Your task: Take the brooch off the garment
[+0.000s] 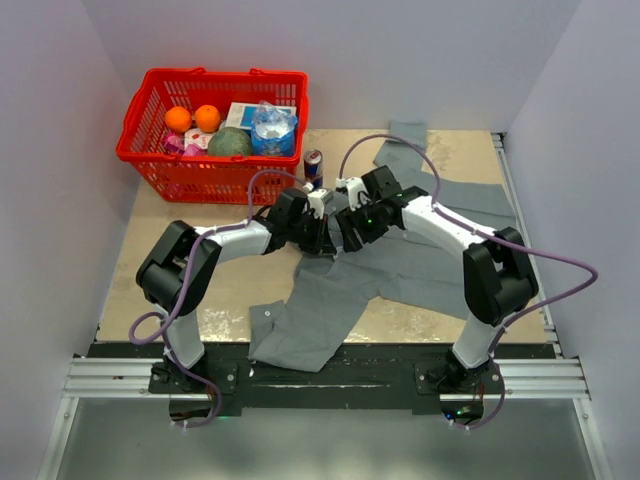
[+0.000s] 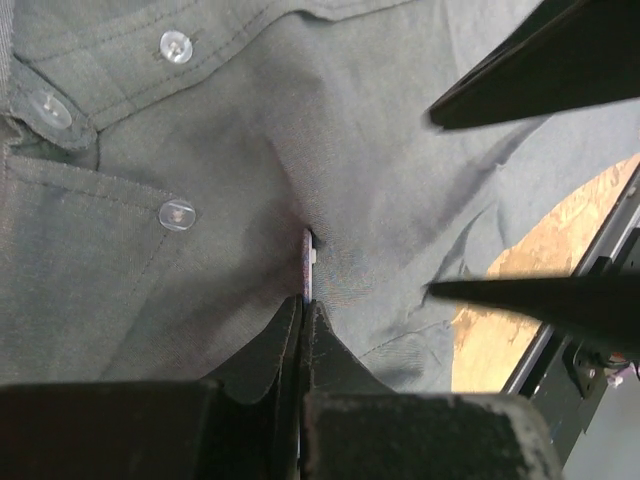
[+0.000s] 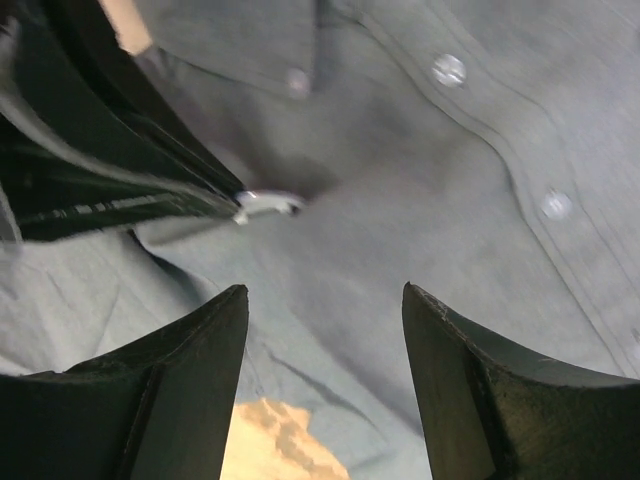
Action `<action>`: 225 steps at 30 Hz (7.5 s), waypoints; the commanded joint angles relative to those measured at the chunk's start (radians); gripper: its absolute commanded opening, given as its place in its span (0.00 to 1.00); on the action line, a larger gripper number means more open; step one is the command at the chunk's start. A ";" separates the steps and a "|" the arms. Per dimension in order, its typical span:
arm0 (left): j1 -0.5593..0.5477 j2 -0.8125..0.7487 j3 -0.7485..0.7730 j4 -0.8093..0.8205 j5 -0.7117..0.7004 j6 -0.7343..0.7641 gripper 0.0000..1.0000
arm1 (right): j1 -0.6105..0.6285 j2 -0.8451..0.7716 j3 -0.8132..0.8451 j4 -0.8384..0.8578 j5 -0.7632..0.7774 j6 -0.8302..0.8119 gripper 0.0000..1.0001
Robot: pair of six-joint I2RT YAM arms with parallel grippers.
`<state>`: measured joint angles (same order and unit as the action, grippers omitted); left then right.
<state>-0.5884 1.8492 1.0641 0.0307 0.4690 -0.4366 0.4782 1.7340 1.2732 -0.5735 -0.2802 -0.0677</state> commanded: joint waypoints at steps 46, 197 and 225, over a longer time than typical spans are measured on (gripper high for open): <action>0.107 0.008 -0.073 0.107 0.112 -0.087 0.00 | 0.186 0.019 -0.252 0.529 0.133 -0.024 0.67; 0.102 0.011 0.177 0.026 0.486 0.418 0.00 | -0.102 -0.146 -0.029 0.081 -0.021 -0.241 0.48; 0.055 0.249 0.355 -0.408 0.508 0.718 0.00 | -0.168 -0.177 -0.143 0.055 -0.349 -0.511 0.56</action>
<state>-0.5594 2.0327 1.3792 -0.3824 0.9379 0.2733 0.3073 1.5131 1.0855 -0.5171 -0.5495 -0.5545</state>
